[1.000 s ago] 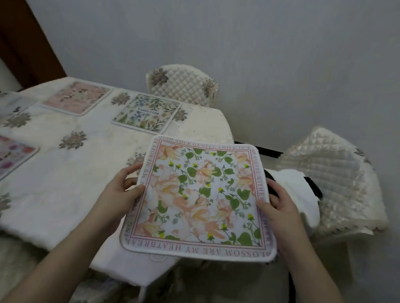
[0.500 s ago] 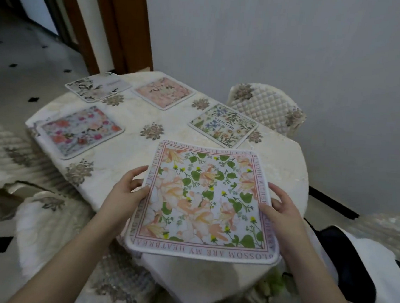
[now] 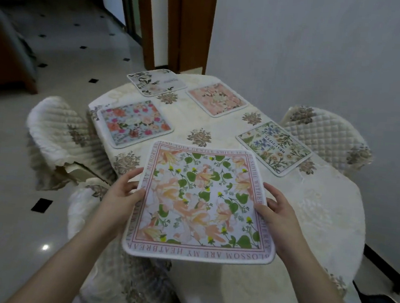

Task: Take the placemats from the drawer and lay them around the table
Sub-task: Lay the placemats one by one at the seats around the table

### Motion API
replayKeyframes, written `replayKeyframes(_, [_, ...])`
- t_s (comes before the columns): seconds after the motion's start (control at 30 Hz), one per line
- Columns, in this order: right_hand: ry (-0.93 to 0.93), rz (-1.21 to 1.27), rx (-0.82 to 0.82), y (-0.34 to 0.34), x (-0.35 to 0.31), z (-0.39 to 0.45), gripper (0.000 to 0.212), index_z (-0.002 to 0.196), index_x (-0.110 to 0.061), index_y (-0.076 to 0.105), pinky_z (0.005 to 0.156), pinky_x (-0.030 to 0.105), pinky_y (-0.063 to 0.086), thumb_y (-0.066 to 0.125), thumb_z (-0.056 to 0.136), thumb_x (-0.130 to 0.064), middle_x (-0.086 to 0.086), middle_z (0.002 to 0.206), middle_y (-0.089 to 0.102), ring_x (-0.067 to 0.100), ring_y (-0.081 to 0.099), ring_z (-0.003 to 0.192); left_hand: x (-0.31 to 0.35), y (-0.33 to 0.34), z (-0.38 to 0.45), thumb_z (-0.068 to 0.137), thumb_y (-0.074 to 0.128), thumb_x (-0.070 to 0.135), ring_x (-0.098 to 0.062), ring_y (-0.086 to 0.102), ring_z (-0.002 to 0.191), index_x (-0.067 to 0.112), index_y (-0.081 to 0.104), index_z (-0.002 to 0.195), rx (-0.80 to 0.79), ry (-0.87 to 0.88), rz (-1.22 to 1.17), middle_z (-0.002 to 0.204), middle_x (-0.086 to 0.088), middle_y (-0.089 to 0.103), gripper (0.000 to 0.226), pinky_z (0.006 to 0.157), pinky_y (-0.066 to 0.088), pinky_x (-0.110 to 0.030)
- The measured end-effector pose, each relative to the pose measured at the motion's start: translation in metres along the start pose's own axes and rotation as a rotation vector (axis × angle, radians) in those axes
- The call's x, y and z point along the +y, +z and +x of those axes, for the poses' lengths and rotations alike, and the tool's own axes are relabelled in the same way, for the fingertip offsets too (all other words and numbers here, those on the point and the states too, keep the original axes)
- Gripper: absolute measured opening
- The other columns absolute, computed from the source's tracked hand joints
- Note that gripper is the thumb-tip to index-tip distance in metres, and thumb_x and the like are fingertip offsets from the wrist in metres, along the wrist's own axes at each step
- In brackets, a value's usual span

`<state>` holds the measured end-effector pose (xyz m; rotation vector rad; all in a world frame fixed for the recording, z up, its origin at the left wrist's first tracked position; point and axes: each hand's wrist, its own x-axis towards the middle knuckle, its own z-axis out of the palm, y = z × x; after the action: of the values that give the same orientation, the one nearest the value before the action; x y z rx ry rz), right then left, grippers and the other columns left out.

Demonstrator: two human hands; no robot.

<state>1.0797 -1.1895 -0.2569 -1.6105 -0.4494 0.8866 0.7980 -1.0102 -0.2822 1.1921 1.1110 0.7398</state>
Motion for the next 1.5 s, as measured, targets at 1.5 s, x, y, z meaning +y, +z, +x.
replayKeyframes(1.5, [-0.051,-0.633,-0.392,0.046,0.125,0.260,0.037,0.132,-0.016,0.060,0.091,0.043,0.053,0.060,0.096,-0.014,0.008,0.113,0.068,0.024,0.066,0.099,-0.171,0.039,0.067,0.087,0.071,0.002,-0.022,0.066,0.088,0.010,0.054,0.135,0.458,-0.292,0.206,0.097,-0.004,0.069,0.051,0.082,0.058,-0.037])
